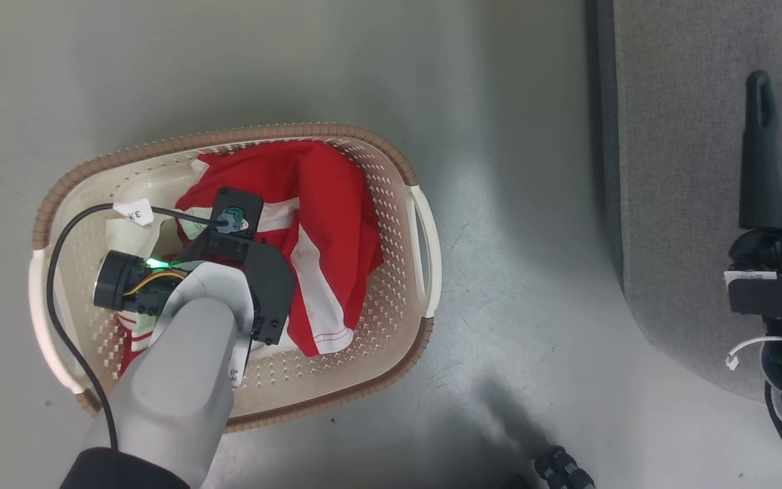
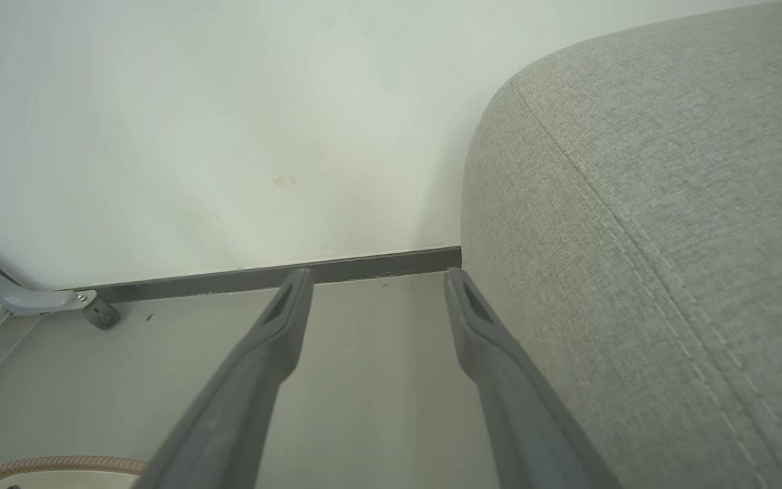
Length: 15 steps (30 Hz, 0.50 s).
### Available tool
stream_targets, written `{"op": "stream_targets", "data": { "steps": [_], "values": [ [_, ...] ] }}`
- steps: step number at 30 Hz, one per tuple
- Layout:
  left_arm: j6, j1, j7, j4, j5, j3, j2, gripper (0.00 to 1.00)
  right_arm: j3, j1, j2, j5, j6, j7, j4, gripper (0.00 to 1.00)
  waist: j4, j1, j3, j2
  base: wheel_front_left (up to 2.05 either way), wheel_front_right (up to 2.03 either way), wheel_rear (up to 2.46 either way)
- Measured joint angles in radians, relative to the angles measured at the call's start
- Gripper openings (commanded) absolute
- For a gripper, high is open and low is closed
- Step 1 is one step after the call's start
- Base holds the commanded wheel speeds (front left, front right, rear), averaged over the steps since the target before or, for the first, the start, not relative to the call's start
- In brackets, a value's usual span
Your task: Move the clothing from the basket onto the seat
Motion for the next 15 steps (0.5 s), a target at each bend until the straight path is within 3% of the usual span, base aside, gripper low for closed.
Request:
{"op": "stream_targets", "data": {
  "steps": [8, 15],
  "values": [
    [0.0, -0.043, 0.0, 0.071, 0.016, 0.062, -0.004, 1.0, 0.014, -0.001, 0.016, -0.013, 0.008, 0.0, -0.011, 1.0, -0.02, 0.0, 0.022, -0.0002, 0.0, 0.0, 0.0],
    [0.0, -0.075, 0.041, 0.131, 0.053, 0.029, -0.005, 1.0, 0.018, -0.001, 0.025, -0.013, 0.008, 0.0, -0.011, 1.0, -0.031, -0.0002, 0.026, -0.0002, 0.0, 0.0, 0.0]
  ]
}}
